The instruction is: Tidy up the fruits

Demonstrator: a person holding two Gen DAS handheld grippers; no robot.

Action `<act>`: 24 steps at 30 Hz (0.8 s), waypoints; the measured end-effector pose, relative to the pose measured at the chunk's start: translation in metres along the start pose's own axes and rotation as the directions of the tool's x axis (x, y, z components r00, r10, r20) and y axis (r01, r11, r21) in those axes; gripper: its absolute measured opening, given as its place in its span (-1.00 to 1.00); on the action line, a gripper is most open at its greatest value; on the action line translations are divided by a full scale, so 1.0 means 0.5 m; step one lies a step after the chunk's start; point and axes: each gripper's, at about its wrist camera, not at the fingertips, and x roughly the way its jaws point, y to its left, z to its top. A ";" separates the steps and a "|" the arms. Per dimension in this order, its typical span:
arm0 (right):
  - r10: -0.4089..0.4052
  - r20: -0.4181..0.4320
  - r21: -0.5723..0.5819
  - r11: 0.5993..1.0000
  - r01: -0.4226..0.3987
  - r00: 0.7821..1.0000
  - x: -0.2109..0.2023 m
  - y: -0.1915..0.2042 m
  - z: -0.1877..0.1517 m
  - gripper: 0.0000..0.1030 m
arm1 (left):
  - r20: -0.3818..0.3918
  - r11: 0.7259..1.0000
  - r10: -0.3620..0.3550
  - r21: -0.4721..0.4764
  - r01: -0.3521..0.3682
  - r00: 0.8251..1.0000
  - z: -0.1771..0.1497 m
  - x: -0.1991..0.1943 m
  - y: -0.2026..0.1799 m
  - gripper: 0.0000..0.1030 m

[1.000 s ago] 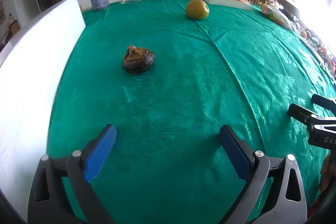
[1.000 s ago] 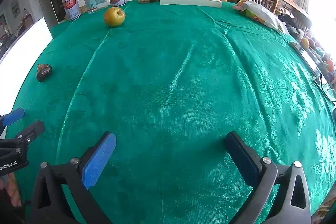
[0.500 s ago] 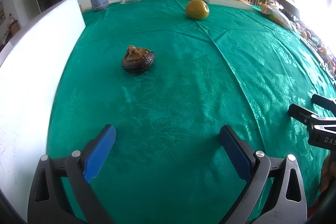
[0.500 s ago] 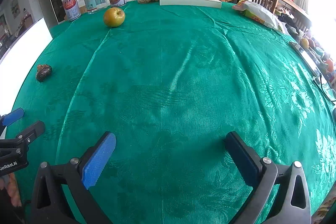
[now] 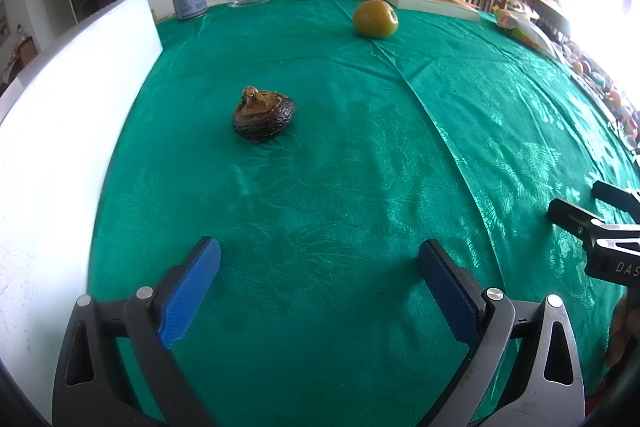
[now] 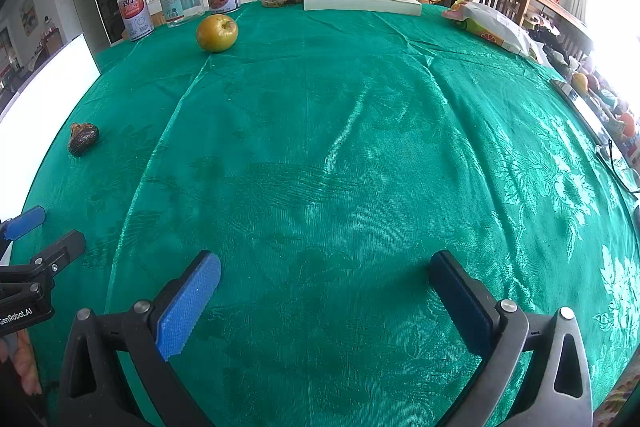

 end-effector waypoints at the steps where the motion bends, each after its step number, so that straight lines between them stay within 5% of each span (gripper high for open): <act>1: 0.000 0.000 0.000 1.000 0.000 1.000 0.000 0.000 0.000 1.00 | 0.004 0.999 -0.031 -0.007 0.031 1.000 -0.001 -0.004 0.007 0.92; 4: 0.000 0.000 0.000 1.000 0.000 1.000 0.001 0.000 0.000 1.00 | 0.024 0.980 -0.144 -0.139 0.146 0.989 0.006 -0.019 0.060 0.92; 8: 0.000 0.003 0.002 1.000 0.000 1.000 0.000 -0.004 0.003 1.00 | 0.034 0.959 -0.114 -0.259 0.119 0.993 0.048 0.002 0.103 0.90; 14: 0.000 0.003 0.002 1.000 0.000 1.000 0.000 -0.005 0.003 1.00 | 0.023 0.985 0.026 -0.173 -0.021 0.999 0.120 0.083 0.070 0.84; 15: -0.001 0.003 0.002 1.000 0.001 1.000 0.000 -0.004 0.002 1.00 | 0.037 0.986 0.030 -0.166 -0.024 0.999 0.125 0.087 0.065 0.69; 16: -0.001 0.003 0.001 1.000 0.001 1.000 0.000 -0.004 0.002 1.00 | 0.050 0.989 0.039 -0.145 -0.032 0.998 0.129 0.088 0.058 0.18; 17: 0.000 0.003 0.001 1.000 0.000 1.000 0.000 -0.005 0.003 1.00 | 0.051 0.993 0.051 -0.112 -0.045 0.997 0.134 0.090 0.050 -0.13; 24: -0.001 0.004 0.001 1.000 0.001 1.000 0.000 -0.004 0.004 1.00 | 0.049 1.000 -0.006 -0.008 0.007 0.999 0.114 0.076 0.027 -0.08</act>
